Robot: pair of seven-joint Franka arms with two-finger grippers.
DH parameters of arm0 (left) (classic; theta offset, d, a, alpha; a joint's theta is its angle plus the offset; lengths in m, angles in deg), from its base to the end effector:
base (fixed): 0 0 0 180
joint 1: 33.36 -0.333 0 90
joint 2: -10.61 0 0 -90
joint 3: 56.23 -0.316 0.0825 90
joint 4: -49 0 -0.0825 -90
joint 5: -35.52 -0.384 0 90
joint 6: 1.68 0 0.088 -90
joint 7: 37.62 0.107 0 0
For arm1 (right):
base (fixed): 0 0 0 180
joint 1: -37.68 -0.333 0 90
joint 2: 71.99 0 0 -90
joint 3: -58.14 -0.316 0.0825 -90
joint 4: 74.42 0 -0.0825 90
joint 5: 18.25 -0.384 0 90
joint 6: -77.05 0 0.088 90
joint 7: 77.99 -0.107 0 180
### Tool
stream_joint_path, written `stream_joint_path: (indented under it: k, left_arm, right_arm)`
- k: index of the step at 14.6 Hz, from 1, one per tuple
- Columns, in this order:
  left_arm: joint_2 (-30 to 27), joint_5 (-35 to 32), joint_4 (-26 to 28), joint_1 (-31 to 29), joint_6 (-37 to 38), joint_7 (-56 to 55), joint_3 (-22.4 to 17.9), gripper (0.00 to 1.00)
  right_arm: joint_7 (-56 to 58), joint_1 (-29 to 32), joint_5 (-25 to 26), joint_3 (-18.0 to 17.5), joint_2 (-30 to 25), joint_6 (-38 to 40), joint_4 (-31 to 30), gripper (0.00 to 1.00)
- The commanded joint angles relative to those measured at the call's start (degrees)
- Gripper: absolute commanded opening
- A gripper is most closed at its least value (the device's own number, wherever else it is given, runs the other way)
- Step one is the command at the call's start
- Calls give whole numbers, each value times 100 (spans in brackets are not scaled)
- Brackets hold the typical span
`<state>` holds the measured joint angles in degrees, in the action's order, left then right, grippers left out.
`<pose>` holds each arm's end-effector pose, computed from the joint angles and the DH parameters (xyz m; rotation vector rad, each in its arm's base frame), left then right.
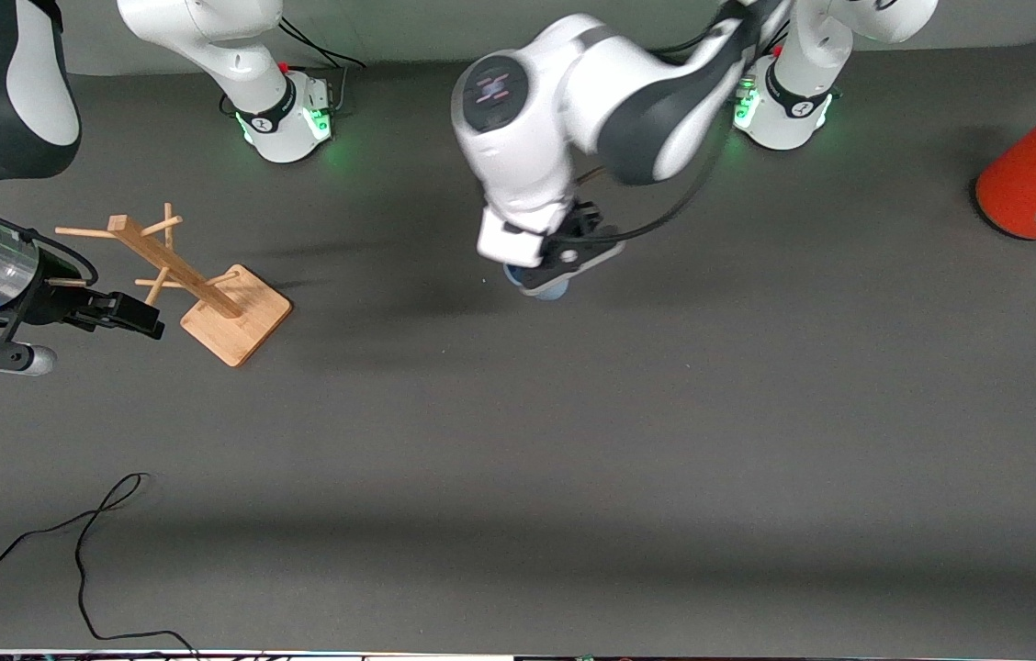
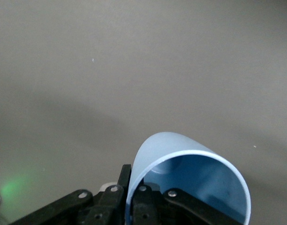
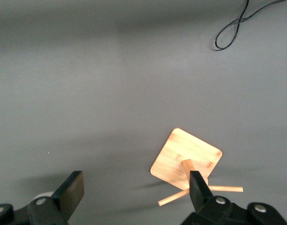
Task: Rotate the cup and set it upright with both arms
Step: 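Rotate the cup upright with the left gripper and lower it onto the table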
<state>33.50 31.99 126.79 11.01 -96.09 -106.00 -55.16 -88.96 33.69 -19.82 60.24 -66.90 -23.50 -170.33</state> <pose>0.4741 -0.4697 0.4861 -2.9623 -0.5902 0.0221 0.5896 0.0227 0.5405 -3.1085 0.2546 0.0162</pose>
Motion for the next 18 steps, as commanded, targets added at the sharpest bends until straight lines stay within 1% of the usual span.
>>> stream_joint_path:
  k: [1, 2, 4, 6, 7, 9, 12, 13, 17, 18]
  left_arm:
    - [-1514, 256, 2718, -287, -1566, 718, 34, 0]
    - [-1594, 370, 3115, -375, -2041, 982, 34, 0]
    - [-1455, 721, 3531, -516, -2869, 1526, 34, 0]
    - [-1114, 985, 3865, -534, -3607, 2046, 34, 0]
    - [-885, 1030, 3927, -534, -3898, 2187, 34, 0]
    - [-446, 1039, 3910, -464, -4242, 2189, 34, 0]
    - [12, 1039, 3902, -429, -4742, 2197, 43, 0]
    - [100, 1039, 3902, -429, -4866, 2189, 43, 0]
    - [206, 1021, 3893, -402, -4920, 2206, 43, 0]
    - [207, 1021, 3893, -402, -4920, 2206, 43, 21]
  right_arm:
    - [7, -14, 86, 28, -61, -184, -59, 100]
    - [16, 21, 130, 10, -52, -193, -42, 100]
    - [25, 126, 201, -121, -87, -193, -33, 100]
    - [68, 232, 209, -174, -96, -193, -50, 100]
    - [95, 328, 201, -201, -96, -193, -42, 100]
    - [104, 539, 201, -464, -105, -193, -59, 100]
    - [104, 505, 201, -473, -87, -193, -68, 100]
    - [95, 505, 209, -473, -70, -193, -77, 100]
    - [95, 452, 209, -465, -78, -176, -86, 100]
    - [95, 452, 209, -473, -87, -176, -86, 100]
